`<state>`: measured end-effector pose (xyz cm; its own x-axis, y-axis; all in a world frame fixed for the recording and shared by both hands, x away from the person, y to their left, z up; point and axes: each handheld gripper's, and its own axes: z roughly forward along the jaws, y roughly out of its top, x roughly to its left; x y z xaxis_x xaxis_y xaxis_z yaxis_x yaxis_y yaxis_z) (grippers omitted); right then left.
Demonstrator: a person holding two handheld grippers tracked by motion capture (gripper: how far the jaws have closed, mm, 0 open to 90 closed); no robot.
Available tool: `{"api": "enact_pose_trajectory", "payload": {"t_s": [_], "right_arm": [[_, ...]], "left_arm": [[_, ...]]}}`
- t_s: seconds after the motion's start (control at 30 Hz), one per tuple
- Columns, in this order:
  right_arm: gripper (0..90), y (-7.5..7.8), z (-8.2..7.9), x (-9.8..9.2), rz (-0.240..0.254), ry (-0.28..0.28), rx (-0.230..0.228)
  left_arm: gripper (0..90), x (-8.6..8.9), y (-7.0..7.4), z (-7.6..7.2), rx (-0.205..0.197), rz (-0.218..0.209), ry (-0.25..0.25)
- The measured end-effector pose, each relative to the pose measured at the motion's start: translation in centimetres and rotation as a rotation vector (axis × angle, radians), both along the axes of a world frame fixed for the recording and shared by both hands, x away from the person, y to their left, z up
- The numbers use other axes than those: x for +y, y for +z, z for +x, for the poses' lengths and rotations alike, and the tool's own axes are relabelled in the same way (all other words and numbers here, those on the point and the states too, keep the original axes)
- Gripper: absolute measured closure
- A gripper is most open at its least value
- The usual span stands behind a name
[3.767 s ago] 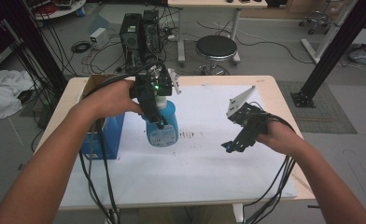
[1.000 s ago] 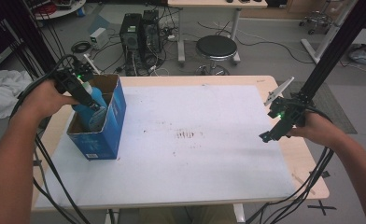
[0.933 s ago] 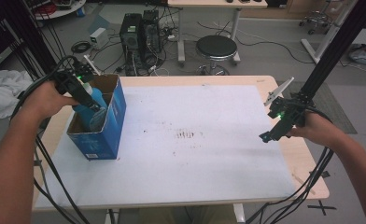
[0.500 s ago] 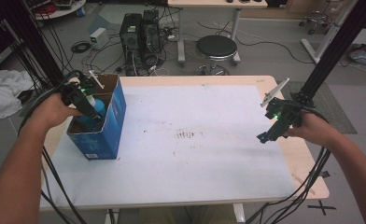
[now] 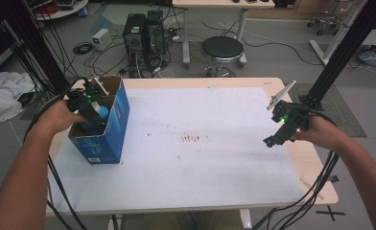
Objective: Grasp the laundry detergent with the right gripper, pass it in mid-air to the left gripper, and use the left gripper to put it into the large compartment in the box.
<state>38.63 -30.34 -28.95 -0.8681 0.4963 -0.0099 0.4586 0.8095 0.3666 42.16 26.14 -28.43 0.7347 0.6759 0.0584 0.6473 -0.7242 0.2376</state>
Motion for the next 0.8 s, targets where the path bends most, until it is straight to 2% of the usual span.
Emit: {"api": "enact_pose_trajectory", "payload": {"t_s": [0.27, 0.33, 0.4, 0.6, 0.8], "right_arm": [[1.1, 0.1, -0.1, 0.1, 0.002, 0.005, -0.010], [1.2, 0.1, -0.2, 0.1, 0.002, 0.004, -0.009], [1.1, 0.1, -0.2, 0.1, 0.006, 0.010, -0.013], [1.1, 0.3, -0.4, 0.1, 0.009, 0.013, -0.019], [1.1, 0.5, -0.6, 0.2, 0.012, 0.013, -0.023]], "left_arm": [[37.0, 0.1, -0.1, 0.0, -0.008, -0.019, 0.020], [29.5, 0.2, 0.0, 0.0, -0.006, -0.020, 0.038], [28.9, 0.4, 0.2, -0.1, -0.017, -0.036, 0.040], [25.9, 1.2, 1.4, -0.6, -0.055, -0.085, 0.068], [25.9, 1.9, 3.4, -1.2, -0.100, -0.134, 0.099]]}}
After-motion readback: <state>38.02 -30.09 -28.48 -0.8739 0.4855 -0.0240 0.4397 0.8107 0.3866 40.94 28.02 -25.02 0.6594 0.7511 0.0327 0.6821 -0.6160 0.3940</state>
